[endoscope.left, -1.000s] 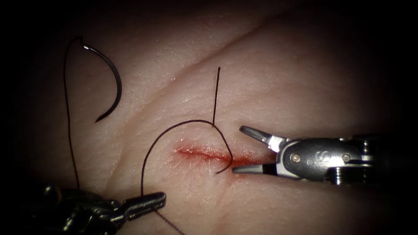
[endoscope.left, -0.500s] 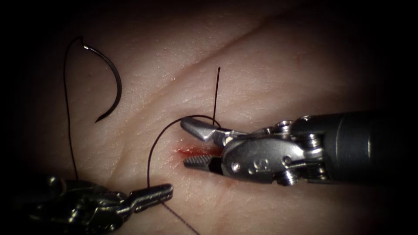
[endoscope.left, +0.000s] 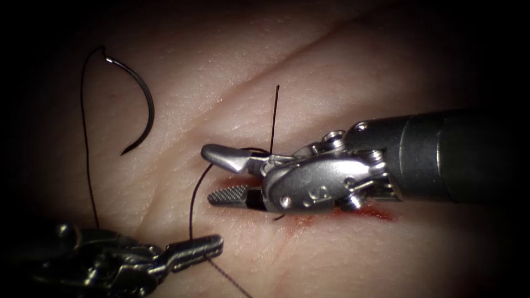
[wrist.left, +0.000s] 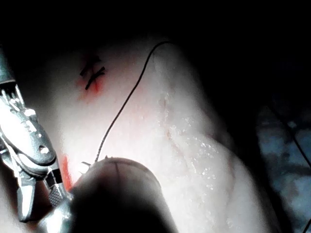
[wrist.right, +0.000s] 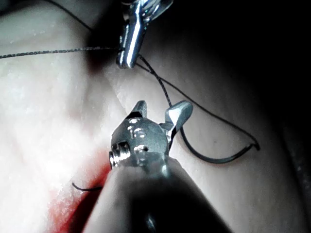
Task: Wound Closure
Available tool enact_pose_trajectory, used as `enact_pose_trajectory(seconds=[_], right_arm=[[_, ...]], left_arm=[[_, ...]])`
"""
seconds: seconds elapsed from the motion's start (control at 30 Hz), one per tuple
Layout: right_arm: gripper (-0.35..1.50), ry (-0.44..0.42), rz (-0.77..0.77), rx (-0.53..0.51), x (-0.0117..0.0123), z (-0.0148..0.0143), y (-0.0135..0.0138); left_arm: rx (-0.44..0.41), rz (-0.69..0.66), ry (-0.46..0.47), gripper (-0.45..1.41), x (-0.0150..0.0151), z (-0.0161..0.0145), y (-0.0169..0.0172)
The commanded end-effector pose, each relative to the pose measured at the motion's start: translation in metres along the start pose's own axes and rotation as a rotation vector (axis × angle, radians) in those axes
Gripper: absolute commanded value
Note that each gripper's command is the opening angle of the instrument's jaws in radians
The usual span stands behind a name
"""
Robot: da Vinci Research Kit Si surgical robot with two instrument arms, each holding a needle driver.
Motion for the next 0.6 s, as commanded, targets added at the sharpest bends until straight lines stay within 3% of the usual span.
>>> enact_pose_trajectory(seconds=[0.03, 0.1, 0.17, 0.23, 0.3, 0.6], right_arm=[[1.01, 0.006, -0.004, -0.001, 0.0000, 0.0010, -0.0003], [0.81, 0.004, -0.006, -0.002, 0.0001, 0.0013, -0.0005], [0.44, 0.001, -0.014, 0.000, 0.0000, 0.0017, -0.0006], [0.21, -0.002, -0.003, 0.002, -0.0002, 0.0020, -0.0006], [-0.35, -0.005, -0.004, 0.001, -0.0006, 0.0023, -0.0008], [-0.35, -0.036, 0.013, -0.008, -0.0019, 0.0015, -0.0007]], left_arm=[[0.000, 0.000, 0.000, -0.45, 0.0001, 0.0007, 0.0005], [0.000, -0.001, 0.000, -0.45, 0.0002, 0.0008, 0.0004], [-0.003, 0.000, -0.001, -0.45, 0.0002, 0.0008, 0.0004], [-0.002, 0.000, -0.002, -0.45, 0.0003, 0.0009, 0.0004], [-0.005, 0.000, -0.002, -0.45, 0.0003, 0.0010, 0.0004], [-0.007, -0.001, 0.007, -0.45, 0.0002, 0.0010, 0.0003]])
